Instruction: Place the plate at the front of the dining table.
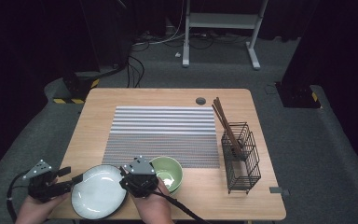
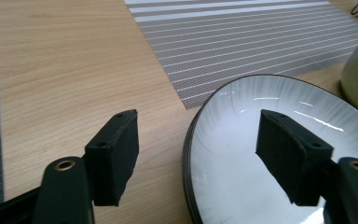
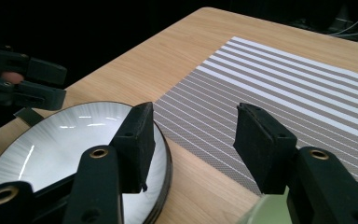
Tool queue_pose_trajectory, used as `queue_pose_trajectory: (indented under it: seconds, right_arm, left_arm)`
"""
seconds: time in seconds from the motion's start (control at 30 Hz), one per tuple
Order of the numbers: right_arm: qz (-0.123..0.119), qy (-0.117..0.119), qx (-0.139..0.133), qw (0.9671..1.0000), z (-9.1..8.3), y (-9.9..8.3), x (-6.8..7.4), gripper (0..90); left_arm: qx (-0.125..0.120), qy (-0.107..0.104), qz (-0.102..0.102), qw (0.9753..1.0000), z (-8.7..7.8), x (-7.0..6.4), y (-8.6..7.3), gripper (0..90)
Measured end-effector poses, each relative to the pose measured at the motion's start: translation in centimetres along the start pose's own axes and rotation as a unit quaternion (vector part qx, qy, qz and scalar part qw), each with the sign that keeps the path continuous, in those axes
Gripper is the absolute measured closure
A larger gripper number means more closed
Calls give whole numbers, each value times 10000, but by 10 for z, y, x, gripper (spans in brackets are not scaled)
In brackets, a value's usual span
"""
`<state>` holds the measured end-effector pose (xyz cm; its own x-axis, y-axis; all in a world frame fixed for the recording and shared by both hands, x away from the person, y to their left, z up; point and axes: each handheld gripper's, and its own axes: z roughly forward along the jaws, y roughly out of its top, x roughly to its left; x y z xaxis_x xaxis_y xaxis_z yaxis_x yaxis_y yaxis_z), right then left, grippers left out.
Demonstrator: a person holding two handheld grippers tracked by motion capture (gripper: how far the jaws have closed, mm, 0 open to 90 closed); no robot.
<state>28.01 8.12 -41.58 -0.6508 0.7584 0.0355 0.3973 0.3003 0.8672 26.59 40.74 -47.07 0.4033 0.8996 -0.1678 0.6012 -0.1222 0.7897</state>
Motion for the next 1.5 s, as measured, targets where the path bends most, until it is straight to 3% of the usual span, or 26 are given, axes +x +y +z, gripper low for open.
queue_pose_trajectory:
  seconds: [0.07, 0.23, 0.4, 0.8, 1.0, 1.5]
  right_arm:
    - [40, 29, 23, 10000, 2, 0, 3, 495]
    - [251, 166, 188, 9994, 8, 1, 10, 509]
    - [207, 275, 307, 9989, 16, 0, 19, 520]
    - [115, 246, 639, 9976, 32, -11, 30, 558]
    - [108, 282, 750, 9967, 37, -16, 32, 540]
    - [174, 158, 1127, 9933, 50, -32, 36, 543]
  left_arm:
    - [43, 8, 51, 10000, 0, 0, 0, 287]
    - [19, -53, -106, 9999, -2, 3, -1, 311]
    - [77, -66, -157, 9998, -1, 4, -3, 354]
    - [253, -142, -178, 9994, -2, 7, -5, 456]
    - [392, -92, -204, 9990, 2, 10, -8, 439]
    - [559, -305, -206, 9978, 4, 8, -9, 521]
